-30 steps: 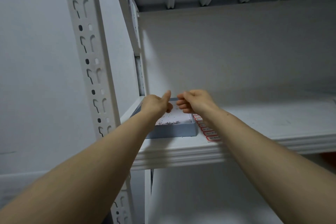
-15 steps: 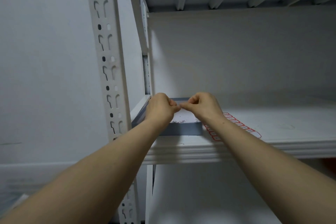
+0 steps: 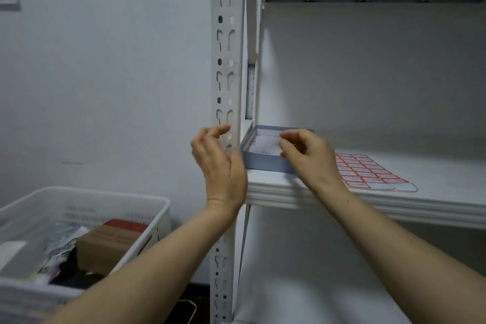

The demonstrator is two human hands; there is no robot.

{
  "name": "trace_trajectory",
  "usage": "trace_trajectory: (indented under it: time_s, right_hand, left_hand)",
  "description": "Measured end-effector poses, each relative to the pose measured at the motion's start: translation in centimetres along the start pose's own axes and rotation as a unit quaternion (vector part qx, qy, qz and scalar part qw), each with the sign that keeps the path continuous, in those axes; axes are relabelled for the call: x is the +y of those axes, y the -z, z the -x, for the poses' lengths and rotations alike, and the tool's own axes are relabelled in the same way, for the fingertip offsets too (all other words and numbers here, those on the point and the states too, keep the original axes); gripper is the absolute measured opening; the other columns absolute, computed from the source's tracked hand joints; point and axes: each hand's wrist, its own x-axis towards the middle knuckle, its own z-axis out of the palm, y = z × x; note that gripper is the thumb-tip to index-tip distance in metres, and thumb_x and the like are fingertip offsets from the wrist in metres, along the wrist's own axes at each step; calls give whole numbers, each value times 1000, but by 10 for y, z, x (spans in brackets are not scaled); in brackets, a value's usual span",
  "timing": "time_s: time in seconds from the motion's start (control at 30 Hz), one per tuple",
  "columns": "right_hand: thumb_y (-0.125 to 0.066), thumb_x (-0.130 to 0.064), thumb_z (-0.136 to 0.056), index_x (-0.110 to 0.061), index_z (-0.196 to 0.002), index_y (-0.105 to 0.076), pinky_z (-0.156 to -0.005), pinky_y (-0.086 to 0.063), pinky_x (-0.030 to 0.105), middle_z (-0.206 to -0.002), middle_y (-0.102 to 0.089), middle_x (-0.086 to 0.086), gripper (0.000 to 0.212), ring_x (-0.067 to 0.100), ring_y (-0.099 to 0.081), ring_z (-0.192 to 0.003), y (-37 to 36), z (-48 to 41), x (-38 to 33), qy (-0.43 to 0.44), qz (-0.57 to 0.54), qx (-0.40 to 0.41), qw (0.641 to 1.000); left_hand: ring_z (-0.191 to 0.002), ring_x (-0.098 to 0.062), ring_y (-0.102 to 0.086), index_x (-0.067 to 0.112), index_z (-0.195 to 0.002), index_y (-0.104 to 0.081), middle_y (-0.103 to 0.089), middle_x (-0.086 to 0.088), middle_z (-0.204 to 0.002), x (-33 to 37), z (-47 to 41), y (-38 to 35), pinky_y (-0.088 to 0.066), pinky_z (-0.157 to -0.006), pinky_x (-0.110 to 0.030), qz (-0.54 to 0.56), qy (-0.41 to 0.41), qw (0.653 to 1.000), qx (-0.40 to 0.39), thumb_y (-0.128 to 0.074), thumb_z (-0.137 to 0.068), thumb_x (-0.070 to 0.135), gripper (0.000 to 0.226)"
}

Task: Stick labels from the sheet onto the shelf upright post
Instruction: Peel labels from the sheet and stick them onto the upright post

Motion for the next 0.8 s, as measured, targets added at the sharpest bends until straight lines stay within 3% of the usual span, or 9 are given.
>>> trace_trajectory:
  time_s: [0.13, 0.23, 0.3, 0.4, 0.47, 0.53, 0.67, 0.73, 0.8]
  right_hand:
    - [-66, -19, -85, -12, -122, -57, -92, -48, 26, -107, -62, -1, 39, 11, -58, -97, -33, 19, -12, -6, 8, -65, 998]
    - [-71, -26, -80, -14, -137, -41, -105, -40, 33, -135, -51, 2, 66, 16, -48, -123, -57, 18, -14, -25, 19, -113, 993]
    - [-77, -28, -74, -16, -140, -35, -106, -40, 39, -137, -49, 1, 79, 17, -46, -126, -70, 16, -15, -54, -14, -125, 991]
    - [-74, -27, -61, -17, -135, -38, -98, -48, 42, -122, -58, 0, 82, 17, -57, -114, -87, 14, -19, -68, -49, -109, 991]
    - [-66, -25, -56, -25, -118, -45, -89, -52, 42, -111, -61, -1, 65, 17, -60, -103, -93, 12, -21, -59, -37, -89, 994]
    - [-62, -26, -52, -29, -108, -48, -83, -54, 42, -105, -62, 0, 58, 19, -61, -98, -99, 11, -22, -49, -13, -78, 996]
    - [-70, -21, -65, -22, -123, -49, -87, -50, 27, -115, -50, -2, 62, 10, -57, -97, -104, 20, -20, -35, -33, 11, 999]
    - [-71, -18, -77, -15, -115, -57, -83, -46, 19, -109, -50, -2, 41, 4, -54, -92, -100, 32, -16, 54, -14, 104, 993]
    - [-68, -23, -81, -13, -97, -68, -78, -48, 25, -97, -58, 1, 19, 11, -57, -87, -98, 41, -7, 186, 60, 123, 973]
  left_hand:
    - [-109, -19, -50, 20, -117, -50, -51, -3, -119, -32, -13, 28, -42, -100, -35, 65, 233, 970, -14, -40, -93, 10, 27]
    - [-103, -18, -59, 9, -119, -61, -64, -6, -118, -56, -20, 38, -44, -98, -31, 140, 359, 917, -105, -41, -92, 22, 36]
    - [-86, -19, -58, 6, -120, -61, -64, -10, -109, -59, -20, 42, -43, -86, -29, 204, 423, 871, -144, -38, -94, 29, 42]
    - [-95, -26, -63, 7, -113, -67, -68, -17, -108, -60, -22, 47, -45, -91, -32, 226, 415, 849, -235, -22, -100, 48, 62]
    - [-100, -20, -66, 17, -104, -70, -71, -9, -108, -58, -21, 44, -47, -94, -31, 233, 387, 844, -288, -11, -99, 53, 70]
    - [-102, -13, -65, 20, -113, -65, -70, -1, -109, -56, -18, 38, -47, -96, -29, 270, 383, 833, -294, -7, -99, 53, 68]
    - [-113, -24, -61, 14, -118, -62, -65, -12, -121, -65, -14, 33, -45, -100, -34, 314, 393, 813, -294, -4, -97, 56, 75]
    - [-117, -33, -58, 12, -114, -64, -61, -21, -124, -70, -15, 34, -44, -101, -38, 318, 399, 807, -298, -3, -96, 59, 79]
    - [-110, -31, -62, 12, -113, -65, -66, -19, -117, -74, -15, 34, -49, -94, -35, 325, 402, 804, -294, -5, -95, 60, 79]
